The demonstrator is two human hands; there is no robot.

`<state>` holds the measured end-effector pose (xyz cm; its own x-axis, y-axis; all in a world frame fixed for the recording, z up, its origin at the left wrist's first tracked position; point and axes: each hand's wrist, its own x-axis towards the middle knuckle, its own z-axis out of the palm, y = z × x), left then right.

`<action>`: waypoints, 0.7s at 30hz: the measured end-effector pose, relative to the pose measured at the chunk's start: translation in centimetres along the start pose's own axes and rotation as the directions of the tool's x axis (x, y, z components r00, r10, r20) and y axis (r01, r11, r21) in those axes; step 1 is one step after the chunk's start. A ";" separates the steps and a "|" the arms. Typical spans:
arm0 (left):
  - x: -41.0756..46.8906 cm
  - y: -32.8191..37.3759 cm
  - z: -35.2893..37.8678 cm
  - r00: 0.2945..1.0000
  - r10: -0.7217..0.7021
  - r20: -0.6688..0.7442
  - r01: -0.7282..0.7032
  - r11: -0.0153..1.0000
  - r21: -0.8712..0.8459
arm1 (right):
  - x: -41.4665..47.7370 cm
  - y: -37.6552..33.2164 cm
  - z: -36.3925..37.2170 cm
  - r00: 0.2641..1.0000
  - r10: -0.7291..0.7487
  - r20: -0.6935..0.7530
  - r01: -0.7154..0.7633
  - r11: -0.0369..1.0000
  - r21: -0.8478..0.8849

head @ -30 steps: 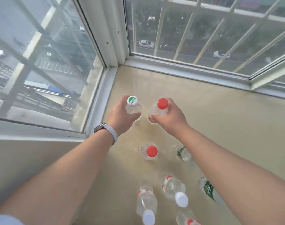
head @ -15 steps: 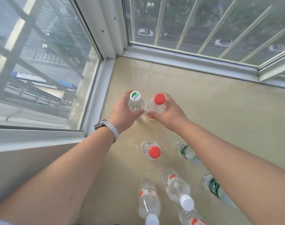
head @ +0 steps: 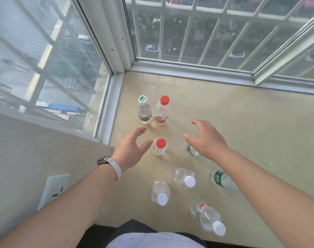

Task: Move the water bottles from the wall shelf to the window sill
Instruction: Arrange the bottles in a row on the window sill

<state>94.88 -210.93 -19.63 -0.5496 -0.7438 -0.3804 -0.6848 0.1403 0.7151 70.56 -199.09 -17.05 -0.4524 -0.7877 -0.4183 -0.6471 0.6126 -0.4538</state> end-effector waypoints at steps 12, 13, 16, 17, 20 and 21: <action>-1.3 1.2 5.0 0.999 0.026 0.021 -0.026 0.999 -0.025 | -3.6 3.7 3.7 0.970 0.244 -0.018 -0.226 0.921 0.318; -1.0 1.3 5.2 1.000 0.018 0.010 -0.018 0.999 -0.030 | -3.5 3.8 3.9 0.968 0.248 -0.023 -0.226 0.912 0.344; -0.2 1.2 5.9 1.000 -0.010 -0.028 0.009 0.999 -0.052 | -3.1 3.9 4.3 0.972 0.233 -0.042 -0.198 0.897 0.394; 0.1 1.1 6.1 0.999 -0.016 -0.036 0.014 0.998 -0.059 | -2.9 3.9 4.3 0.973 0.223 -0.051 -0.185 0.897 0.402; 1.0 1.6 6.5 0.999 0.013 -0.047 -0.015 0.999 -0.045 | -2.1 4.1 4.0 0.976 0.202 -0.085 -0.149 0.896 0.418; 1.4 1.9 6.6 0.999 0.027 -0.047 -0.029 0.999 -0.036 | -1.8 4.2 3.9 0.976 0.198 -0.094 -0.141 0.895 0.422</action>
<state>89.65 -207.41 -22.67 -0.5453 -0.7693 -0.3329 -0.6509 0.1384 0.7464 71.05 -194.89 -21.27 -0.6272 -0.6534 -0.4239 -0.2564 0.6872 -0.6797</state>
